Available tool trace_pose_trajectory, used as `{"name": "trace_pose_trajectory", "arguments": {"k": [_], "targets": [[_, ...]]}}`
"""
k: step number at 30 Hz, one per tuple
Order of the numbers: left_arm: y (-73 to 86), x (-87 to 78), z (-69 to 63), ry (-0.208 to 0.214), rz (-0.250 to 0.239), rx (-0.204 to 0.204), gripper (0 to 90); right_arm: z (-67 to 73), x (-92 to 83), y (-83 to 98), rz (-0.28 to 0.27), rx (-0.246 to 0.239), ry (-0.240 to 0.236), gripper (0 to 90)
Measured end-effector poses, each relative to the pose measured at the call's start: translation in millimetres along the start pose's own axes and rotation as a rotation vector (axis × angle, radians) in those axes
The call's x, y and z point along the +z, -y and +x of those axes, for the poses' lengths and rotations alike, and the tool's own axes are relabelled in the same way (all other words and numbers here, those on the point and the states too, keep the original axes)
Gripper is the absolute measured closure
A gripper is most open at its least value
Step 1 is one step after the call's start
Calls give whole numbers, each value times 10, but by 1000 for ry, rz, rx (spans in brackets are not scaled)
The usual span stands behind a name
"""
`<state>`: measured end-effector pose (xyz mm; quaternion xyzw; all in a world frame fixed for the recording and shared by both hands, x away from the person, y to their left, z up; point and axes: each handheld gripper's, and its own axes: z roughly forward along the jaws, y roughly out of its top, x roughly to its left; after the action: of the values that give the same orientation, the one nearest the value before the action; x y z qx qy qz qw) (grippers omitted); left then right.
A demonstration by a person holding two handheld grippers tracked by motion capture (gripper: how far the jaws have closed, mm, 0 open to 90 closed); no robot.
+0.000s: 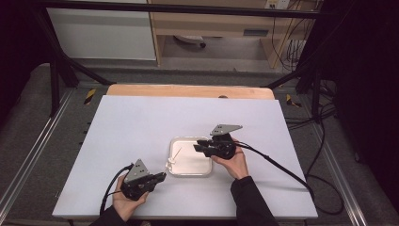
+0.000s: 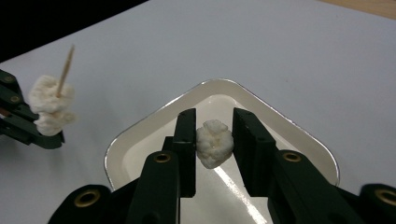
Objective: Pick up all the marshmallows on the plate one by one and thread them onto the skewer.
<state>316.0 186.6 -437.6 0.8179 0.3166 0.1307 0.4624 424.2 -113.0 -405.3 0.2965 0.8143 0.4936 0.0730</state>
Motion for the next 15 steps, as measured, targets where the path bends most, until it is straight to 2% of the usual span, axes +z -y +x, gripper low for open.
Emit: {"name": "trace_pose_trajectory", "arguments": {"k": [10, 15], "targets": [[-3, 4, -9, 7, 1, 7, 884, 83, -253, -70, -104, 40, -71, 722], [-6, 8, -18, 8, 0, 8, 884, 121, -343, -123, -154, 90, -118, 728]]}}
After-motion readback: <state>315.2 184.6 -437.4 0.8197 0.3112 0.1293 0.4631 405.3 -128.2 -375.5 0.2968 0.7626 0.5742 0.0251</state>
